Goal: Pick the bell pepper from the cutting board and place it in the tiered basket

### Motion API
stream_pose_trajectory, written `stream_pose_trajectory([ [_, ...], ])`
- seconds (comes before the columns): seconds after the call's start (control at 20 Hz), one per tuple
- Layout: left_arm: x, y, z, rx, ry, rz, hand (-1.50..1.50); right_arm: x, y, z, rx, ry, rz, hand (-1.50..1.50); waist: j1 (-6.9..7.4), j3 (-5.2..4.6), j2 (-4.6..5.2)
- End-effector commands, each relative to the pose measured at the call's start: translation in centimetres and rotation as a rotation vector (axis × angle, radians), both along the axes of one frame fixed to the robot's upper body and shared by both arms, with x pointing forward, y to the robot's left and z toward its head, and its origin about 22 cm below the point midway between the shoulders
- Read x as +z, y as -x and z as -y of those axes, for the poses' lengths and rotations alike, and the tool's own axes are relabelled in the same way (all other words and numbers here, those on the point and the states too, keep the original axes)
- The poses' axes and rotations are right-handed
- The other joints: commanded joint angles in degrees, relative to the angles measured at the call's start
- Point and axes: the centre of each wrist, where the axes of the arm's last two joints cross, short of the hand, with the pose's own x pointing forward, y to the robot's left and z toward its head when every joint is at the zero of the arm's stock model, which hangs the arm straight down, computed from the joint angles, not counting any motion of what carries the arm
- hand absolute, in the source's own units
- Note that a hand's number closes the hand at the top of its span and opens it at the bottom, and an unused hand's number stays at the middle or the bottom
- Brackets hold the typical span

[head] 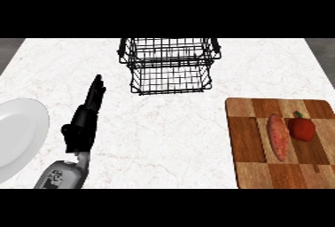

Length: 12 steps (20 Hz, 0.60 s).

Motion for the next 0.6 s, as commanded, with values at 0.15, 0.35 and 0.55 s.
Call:
stream_pose_trajectory([
  [0.15, -1.2, 0.6, 0.6, 0.003, -0.006, -0.020, 0.00, -0.9, -0.6, -3.2, 0.002, 0.102, -0.072, -1.50, 0.11, -0.01, 0.03],
  [0.35, -0.3, 0.7, -1.8, 0.005, 0.000, 0.002, 0.00, -1.6, -0.6, -3.8, -0.025, 0.152, -0.130, -1.50, 0.24, -0.01, 0.01],
  [0.55, 0.8, 1.0, -1.2, 0.008, -0.015, 0.010, 0.00, -2.7, -0.3, -3.5, -0.048, 0.183, -0.175, -1.50, 0.19, 0.01, -0.02],
])
